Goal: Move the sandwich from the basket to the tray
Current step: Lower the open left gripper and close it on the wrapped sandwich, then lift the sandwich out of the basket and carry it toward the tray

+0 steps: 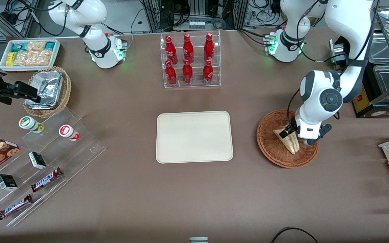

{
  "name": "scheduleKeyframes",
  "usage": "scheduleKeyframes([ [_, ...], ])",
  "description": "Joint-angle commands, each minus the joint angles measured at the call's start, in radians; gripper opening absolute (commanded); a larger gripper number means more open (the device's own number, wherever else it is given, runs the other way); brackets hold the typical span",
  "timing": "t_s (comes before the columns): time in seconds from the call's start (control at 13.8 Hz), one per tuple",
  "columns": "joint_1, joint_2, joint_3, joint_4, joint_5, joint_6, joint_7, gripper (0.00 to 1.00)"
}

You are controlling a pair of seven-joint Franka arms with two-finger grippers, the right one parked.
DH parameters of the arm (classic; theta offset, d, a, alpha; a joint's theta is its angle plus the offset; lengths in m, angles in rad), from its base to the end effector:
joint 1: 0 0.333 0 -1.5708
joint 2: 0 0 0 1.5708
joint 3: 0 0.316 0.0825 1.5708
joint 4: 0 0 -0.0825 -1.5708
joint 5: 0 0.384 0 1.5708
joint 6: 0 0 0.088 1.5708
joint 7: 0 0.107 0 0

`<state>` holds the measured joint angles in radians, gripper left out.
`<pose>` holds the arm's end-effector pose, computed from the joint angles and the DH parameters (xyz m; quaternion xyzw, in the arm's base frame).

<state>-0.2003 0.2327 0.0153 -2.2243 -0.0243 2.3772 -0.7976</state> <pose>0.5298 -0.0994 0.2625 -0.9499 -0.3098 0.0381 0.0133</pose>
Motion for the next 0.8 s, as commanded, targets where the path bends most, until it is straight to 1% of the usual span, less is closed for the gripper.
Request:
scheduleKeyframes([
  [0.0,-0.008,0.028,0.002,0.0,-0.019,0.022,-0.02,1.0],
  [0.07,-0.008,0.034,0.002,0.003,-0.026,0.022,-0.043,0.87],
  [0.15,-0.008,0.037,0.002,0.008,-0.028,0.02,-0.089,0.39],
  [0.22,-0.01,0.039,0.002,0.02,-0.028,0.008,-0.112,0.0],
  [0.36,-0.008,0.037,0.002,0.067,-0.028,-0.038,-0.104,0.0],
  [0.51,-0.01,0.04,0.002,0.171,-0.023,-0.189,-0.088,0.0],
  [0.73,-0.013,0.074,-0.003,0.323,-0.022,-0.364,-0.026,0.0],
])
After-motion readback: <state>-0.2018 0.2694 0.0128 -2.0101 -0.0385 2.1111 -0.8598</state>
